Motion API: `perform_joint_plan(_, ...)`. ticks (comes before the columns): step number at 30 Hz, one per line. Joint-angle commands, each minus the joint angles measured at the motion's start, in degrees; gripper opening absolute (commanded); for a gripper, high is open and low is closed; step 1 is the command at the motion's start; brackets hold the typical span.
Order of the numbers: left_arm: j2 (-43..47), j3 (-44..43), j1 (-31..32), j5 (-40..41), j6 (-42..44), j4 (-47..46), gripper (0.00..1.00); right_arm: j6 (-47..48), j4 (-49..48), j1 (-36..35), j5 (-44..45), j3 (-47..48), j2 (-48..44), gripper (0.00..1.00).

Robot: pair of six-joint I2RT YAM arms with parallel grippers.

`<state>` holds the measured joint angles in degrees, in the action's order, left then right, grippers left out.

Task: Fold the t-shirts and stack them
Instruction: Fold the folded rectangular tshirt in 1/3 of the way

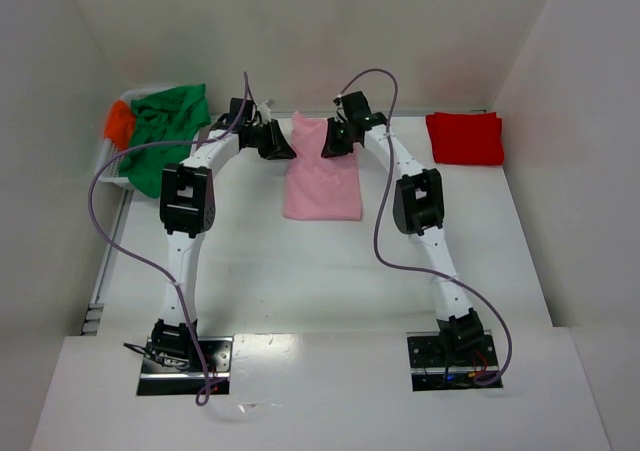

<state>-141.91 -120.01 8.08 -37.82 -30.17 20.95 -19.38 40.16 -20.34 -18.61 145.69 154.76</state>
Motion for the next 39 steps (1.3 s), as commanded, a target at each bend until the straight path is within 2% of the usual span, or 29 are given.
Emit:
perform_joint_plan(1, -0.4, -0.2, 0.2, -1.6, 0.7, -0.5, 0.25, 0.9, 1.6, 0.3, 0.2, -0.8, -6.0, 0.18)
perform_joint_plan(8, -0.9, -0.2, 0.2, -1.6, 0.7, -0.5, 0.25, 2.4, 2.7, 0.3, -3.8, -6.5, -5.4, 0.18)
perform_joint_plan(19, -0.9, -0.2, 0.2, -1.6, 0.7, -0.5, 0.25, 5.0, 5.2, 2.8, -3.9, -5.9, -2.7, 0.17)
perform_joint_plan(25, -0.4, -0.2, 0.2, -3.3, 2.0, 0.2, 0.25, 2.1, 2.4, 4.6, -3.9, 0.7, -4.6, 0.17)
perform_joint_plan(27, 0.7, -0.2, 0.2, -4.5, 2.6, 0.2, 0.25, -0.6, -3.4, 5.2, -4.5, 1.3, -7.8, 0.11)
perform_joint_plan(29, 0.7, -0.2, 0.7, -5.5, 2.6, 0.2, 0.25, -2.6, -6.9, 6.4, -5.2, 2.8, -8.8, 0.1)
perform_joint_plan(33, 1.3, -0.8, 1.8, -7.3, 2.6, 0.2, 0.21, -4.7, -3.9, 6.4, -7.0, 12.8, -6.4, 0.06)
perform_joint_plan(36, 1.3, -1.3, 2.9, -7.3, 2.6, -0.5, 0.15, -5.9, -3.9, 6.4, -7.9, 6.7, -8.5, 0.04)
perform_joint_plan(38, 1.3, -0.7, 3.5, -6.6, 0.7, -1.9, 0.13, -5.9, -5.3, 5.7, -6.7, -3.8, -12.5, 0.0)
perform_joint_plan(39, 1.3, -0.7, 4.0, -6.0, 0.7, -3.1, 0.09, -5.9, -6.8, 5.7, -5.1, -8.4, -14.5, 0.0)
